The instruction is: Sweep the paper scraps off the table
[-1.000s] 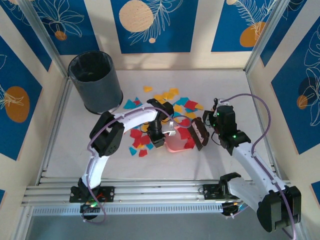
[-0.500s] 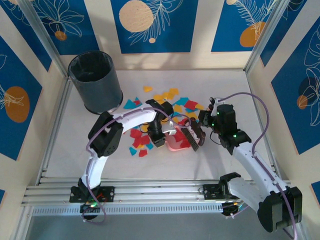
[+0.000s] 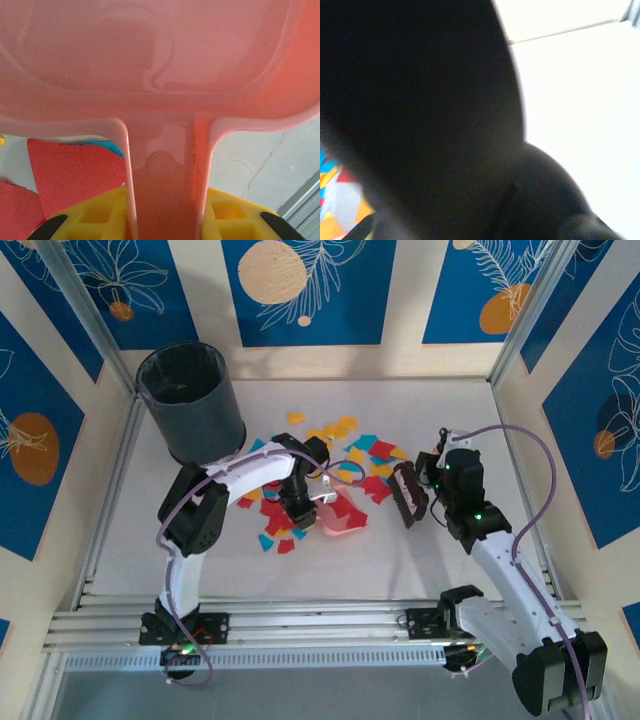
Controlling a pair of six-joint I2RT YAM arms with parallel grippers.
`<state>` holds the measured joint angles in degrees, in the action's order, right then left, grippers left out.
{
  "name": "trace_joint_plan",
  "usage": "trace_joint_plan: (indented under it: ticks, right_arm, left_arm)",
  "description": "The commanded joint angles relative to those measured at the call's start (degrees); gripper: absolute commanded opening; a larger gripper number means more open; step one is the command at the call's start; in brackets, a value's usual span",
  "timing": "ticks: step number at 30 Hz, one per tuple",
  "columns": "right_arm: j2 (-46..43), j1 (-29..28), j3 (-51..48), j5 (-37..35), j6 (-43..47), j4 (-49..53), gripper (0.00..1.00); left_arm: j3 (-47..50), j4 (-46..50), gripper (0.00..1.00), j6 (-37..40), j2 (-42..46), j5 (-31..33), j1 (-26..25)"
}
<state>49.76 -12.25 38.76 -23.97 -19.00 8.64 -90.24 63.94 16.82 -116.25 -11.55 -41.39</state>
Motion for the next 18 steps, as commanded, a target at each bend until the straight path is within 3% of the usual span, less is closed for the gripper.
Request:
trace_joint_plan:
  ticks: [1, 11, 18]
  right_arm:
    - [0.28, 1.47, 1.36, -3.59, 3.82, -6.47, 0.00]
    - [7.74, 3.82, 0.60, -3.54, 10.56, -17.31, 0.00]
    - [12.74, 3.64, 1.33, -1.26, 11.53, -18.80, 0.00]
  left_arm:
    - [0.46, 2.68, 0.00, -0.11, 1.93, 0.30, 1.01]
    - [-2.28, 3.43, 0.00, -0.04, -0.56, -0.53, 1.37]
    - [-4.38, 4.01, 0.00, 0.14, -2.31, -1.16, 1.27]
